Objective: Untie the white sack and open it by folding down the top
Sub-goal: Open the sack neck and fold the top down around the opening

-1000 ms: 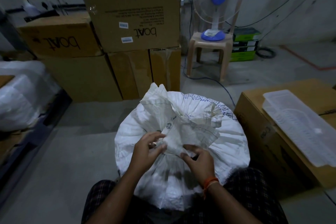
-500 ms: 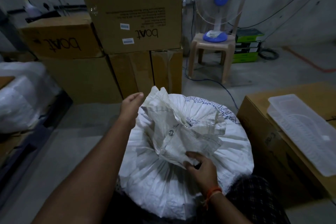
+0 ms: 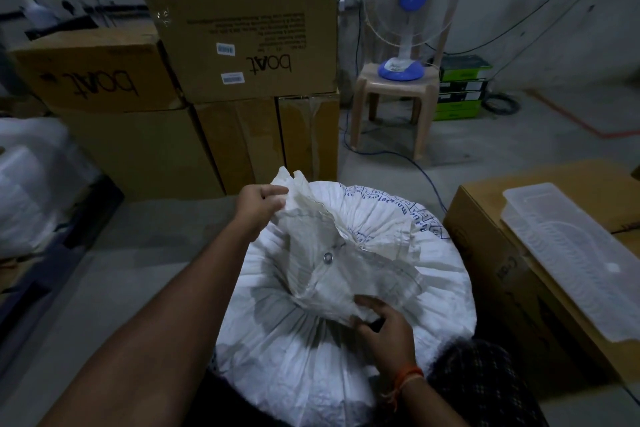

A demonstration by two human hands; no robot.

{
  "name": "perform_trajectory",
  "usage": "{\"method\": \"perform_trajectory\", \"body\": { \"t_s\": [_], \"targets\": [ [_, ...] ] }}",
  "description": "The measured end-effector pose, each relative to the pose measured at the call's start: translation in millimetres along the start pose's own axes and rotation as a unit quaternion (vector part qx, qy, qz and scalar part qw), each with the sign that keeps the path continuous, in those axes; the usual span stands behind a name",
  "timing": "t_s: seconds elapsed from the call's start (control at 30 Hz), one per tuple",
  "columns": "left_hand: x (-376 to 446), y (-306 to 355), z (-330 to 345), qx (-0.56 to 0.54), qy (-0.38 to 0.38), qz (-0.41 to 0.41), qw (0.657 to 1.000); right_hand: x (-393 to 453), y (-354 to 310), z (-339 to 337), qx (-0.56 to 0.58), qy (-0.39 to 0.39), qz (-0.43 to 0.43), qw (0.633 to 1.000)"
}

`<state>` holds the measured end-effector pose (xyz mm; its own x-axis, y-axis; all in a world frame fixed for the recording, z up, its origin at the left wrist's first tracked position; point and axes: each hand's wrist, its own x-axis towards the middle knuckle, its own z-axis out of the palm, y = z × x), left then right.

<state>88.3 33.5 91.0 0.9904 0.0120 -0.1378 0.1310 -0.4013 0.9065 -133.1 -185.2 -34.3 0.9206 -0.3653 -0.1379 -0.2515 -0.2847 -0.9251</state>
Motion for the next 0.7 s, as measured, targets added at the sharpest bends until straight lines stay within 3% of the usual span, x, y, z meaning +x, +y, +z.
{"method": "perform_trajectory", "body": {
  "t_s": [0.33,0.43,0.53,0.6,0.7],
  "targets": [
    [-36,-1,7,-0.090,0.018,0.086,0.992,-11,-22,-23,-0.078,-0.006,-0.004,0.997],
    [-41,2,7,-0.104,0.015,0.090,0.990,-16,-37,-38,-0.171,-0.058,0.011,0.983],
    [-46,8,8,-0.123,-0.002,0.097,0.988,-28,-81,-60,-0.194,-0.159,-0.002,0.968],
    [-50,13,12,-0.132,-0.017,0.106,0.985,-30,-122,-75,-0.197,-0.205,-0.033,0.958],
    [-53,17,21,-0.133,-0.039,0.117,0.983,-16,-173,-88,-0.221,-0.162,-0.153,0.949]
  ]
}}
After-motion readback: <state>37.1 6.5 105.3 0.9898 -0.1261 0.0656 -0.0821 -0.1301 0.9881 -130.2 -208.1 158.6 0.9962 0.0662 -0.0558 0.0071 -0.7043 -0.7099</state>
